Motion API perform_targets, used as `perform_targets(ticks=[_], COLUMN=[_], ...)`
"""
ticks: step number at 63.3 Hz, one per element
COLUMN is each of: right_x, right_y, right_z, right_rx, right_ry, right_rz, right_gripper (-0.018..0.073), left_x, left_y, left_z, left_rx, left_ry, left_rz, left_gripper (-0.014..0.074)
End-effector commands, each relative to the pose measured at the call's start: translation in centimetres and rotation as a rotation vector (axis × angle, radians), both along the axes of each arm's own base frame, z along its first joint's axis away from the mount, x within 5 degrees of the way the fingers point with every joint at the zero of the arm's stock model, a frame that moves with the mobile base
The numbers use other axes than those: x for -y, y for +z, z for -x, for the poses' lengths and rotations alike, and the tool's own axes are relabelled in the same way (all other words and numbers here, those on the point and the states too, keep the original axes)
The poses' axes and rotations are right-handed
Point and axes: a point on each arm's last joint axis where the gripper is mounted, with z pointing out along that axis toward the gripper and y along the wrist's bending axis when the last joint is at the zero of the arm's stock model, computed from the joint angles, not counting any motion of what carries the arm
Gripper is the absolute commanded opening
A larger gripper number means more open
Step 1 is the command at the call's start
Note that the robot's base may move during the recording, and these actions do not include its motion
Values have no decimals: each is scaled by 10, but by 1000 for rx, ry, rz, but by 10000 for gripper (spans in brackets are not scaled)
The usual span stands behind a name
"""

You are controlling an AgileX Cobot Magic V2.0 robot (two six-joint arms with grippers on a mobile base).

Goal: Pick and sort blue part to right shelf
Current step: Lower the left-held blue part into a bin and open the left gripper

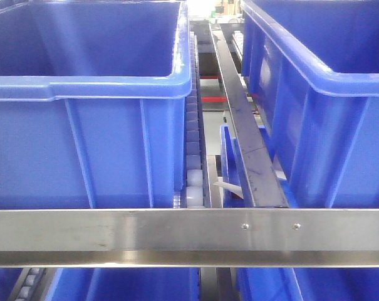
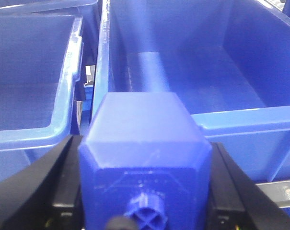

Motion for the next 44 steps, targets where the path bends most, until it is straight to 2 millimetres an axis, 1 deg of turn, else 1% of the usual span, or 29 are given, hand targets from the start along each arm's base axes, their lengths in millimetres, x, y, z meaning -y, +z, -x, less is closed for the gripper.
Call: perform_targets(ticks=[1, 5, 10, 15, 22, 23, 28, 32, 37, 38, 39, 40, 43, 44], right_x=[-2, -2, -2, -2, -2, -2, -2, -2, -2, -2, -2, -2, -2, -2], right_y=[17, 17, 17, 17, 17, 17, 17, 17, 17, 17, 17, 17, 17, 17], right_z=[1, 1, 1, 1, 1, 1, 1, 1, 1, 1, 1, 1, 1, 1], right_rx=[101, 101, 101, 101, 101, 101, 101, 101, 101, 101, 101, 101, 101, 101], right_ry=[17, 17, 17, 17, 17, 17, 17, 17, 17, 17, 17, 17, 17, 17], right_rz=[16, 16, 16, 16, 16, 16, 16, 16, 16, 16, 16, 16, 16, 16], right_gripper=[248, 248, 248, 248, 248, 248, 248, 248, 248, 248, 248, 248, 248, 248], left_x=[4, 6, 14, 25, 44, 47, 57, 65, 75, 78, 80, 82, 89, 91], left_y=[28, 45, 67, 91, 113, 113, 118, 116, 108, 104, 104, 99, 93, 87], left_z=[-7, -15, -31, -58, -100, -109, -139, -166, -202, -211, -217, -226, -247, -257], left_rx=[82, 70, 33, -22, -105, -126, -174, -221, -286, -308, -310, -331, -356, -375], left_ry=[-20, -23, -48, -78, -131, -135, -149, -148, -145, -144, -144, -143, -141, -140], left_rz=[16, 11, 15, 52, 75, 71, 61, 48, 32, 27, 27, 23, 17, 13], left_gripper=[316, 316, 316, 316, 316, 316, 316, 316, 316, 316, 316, 316, 316, 316])
